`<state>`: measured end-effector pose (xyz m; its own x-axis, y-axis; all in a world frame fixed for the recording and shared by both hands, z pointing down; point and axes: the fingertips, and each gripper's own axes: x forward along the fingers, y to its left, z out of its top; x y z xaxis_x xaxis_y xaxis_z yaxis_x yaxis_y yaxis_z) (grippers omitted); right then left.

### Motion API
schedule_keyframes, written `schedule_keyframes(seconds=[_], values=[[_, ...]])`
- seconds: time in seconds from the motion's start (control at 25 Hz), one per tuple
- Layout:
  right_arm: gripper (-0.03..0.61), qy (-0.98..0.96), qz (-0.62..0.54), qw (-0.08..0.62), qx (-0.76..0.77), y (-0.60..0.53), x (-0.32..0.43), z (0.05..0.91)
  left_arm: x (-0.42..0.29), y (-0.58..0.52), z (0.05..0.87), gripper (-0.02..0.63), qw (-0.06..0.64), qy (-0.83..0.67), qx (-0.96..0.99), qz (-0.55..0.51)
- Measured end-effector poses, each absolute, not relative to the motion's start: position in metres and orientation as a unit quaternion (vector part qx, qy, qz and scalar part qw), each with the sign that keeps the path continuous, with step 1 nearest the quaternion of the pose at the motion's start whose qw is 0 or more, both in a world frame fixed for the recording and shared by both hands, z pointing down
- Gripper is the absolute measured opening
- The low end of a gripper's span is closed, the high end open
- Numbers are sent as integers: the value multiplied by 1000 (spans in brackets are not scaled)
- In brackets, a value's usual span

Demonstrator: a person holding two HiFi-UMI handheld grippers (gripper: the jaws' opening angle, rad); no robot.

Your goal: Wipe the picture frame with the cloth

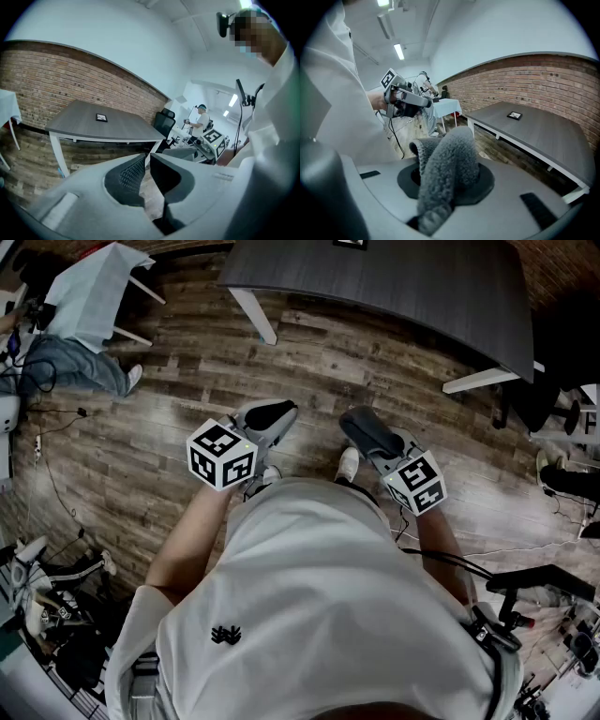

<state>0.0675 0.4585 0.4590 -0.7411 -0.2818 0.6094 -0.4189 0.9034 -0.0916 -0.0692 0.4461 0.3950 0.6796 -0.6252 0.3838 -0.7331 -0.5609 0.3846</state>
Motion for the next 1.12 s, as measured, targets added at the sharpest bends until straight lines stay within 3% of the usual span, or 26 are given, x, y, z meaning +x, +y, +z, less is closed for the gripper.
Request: schedule_keyframes(seconds=[0.24,0.56,0.8,1.12], values=[[86,-929,100,311,172,522,-41,452,-188,520,417,41,297,-418,854,82],[86,-914,132,329,197,568,-121,469,-278,565,444,43,314,-407,853,89],[87,-902,168,326,226,537,-118,472,-289,514,455,43,317,-406,854,72],[86,-909,166,289,249,391,-114,459,-266,384,438,115,311,-390,862,83]])
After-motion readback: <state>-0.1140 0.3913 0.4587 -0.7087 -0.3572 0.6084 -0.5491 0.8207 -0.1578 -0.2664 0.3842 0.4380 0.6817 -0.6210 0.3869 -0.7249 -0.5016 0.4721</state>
